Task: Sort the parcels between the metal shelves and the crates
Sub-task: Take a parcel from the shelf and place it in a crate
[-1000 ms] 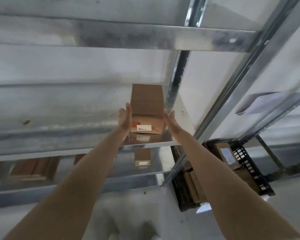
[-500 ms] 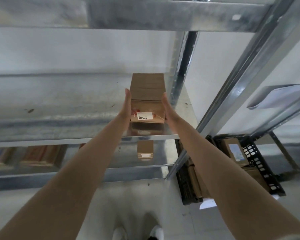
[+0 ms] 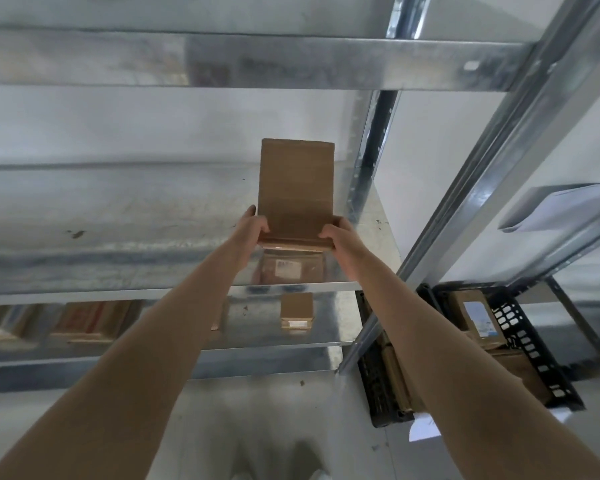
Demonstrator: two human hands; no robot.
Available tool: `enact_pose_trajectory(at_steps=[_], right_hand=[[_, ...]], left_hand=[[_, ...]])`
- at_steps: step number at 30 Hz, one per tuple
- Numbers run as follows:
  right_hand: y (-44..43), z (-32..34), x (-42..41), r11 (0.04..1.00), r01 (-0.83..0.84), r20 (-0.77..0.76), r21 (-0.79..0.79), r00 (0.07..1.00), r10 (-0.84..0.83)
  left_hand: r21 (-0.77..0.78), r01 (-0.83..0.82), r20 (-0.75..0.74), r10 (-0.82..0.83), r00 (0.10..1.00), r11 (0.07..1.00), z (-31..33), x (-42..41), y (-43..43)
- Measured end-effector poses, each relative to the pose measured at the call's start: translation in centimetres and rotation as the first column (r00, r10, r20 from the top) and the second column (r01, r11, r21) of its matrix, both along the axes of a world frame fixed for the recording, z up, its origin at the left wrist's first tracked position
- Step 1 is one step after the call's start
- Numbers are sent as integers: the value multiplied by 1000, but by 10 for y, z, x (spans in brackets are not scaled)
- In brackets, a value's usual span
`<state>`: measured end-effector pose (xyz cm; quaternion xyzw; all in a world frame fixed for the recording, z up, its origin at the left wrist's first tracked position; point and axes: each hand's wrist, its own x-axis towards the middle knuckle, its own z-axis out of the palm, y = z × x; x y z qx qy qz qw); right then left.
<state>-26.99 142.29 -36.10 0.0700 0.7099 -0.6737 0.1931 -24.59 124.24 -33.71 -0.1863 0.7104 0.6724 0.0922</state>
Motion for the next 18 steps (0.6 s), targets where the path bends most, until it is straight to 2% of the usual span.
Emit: enact_pose_trajectory(at_steps=[4, 8, 11, 13, 16, 18], right_hand=[[-2, 8, -4, 999, -10, 2, 35, 1000, 10], [-4, 16, -5, 999, -9, -9, -34, 1000, 8], [-9, 21, -9, 995, -77, -35, -57, 997, 75], [-13, 29, -9, 997, -47, -46, -66, 998, 44], [-16, 38, -11, 997, 30, -15, -71, 999, -31], [-18, 39, -14, 996, -16, -28, -92, 1000, 13]], left_hand=[[-20, 3, -17, -3, 1000, 1000, 9, 1, -6], [-1, -12, -18, 11, 1000, 1000, 29, 3, -5], [-26, 59, -3, -59, 998, 998, 39, 2, -4], [-33, 98, 2, -98, 995, 995, 41, 1, -4], [46, -27, -19, 28, 999, 999, 56, 7, 2], [92, -66, -20, 68, 997, 994, 57, 4, 3]])
